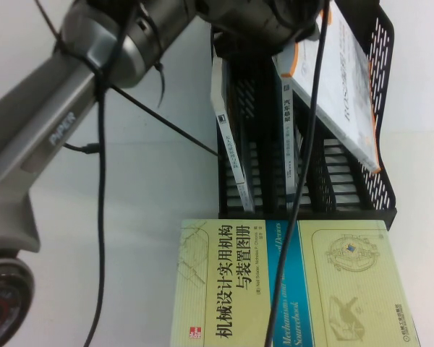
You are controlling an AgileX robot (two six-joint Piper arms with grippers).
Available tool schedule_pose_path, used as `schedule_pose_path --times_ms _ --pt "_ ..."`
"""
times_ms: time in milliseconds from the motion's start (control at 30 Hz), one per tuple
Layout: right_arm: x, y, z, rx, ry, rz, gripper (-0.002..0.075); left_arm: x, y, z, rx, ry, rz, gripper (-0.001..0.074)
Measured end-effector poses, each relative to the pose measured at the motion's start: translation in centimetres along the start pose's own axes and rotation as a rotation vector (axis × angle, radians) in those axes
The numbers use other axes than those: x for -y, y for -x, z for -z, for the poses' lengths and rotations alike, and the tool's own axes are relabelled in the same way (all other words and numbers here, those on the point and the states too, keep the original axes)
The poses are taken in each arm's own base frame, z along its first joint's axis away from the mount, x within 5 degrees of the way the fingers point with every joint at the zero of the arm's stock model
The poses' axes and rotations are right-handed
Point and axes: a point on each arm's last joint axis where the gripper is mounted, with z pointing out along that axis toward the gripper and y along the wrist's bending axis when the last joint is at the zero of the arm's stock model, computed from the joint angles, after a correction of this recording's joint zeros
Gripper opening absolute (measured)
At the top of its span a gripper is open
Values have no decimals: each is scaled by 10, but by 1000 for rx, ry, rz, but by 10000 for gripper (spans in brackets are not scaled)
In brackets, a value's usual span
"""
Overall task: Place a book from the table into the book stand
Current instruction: Place the book on the book shelf
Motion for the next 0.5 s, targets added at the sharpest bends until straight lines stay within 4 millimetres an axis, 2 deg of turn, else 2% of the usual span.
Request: schedule_pose_path --times_ms 167,500 --pt "0 0 0 0 0 -33 -2 -8 -12 -26 -26 39 -2 101" --pt "0 0 0 4 1 -63 -2 -16 -19 -46 -36 61 -5 101"
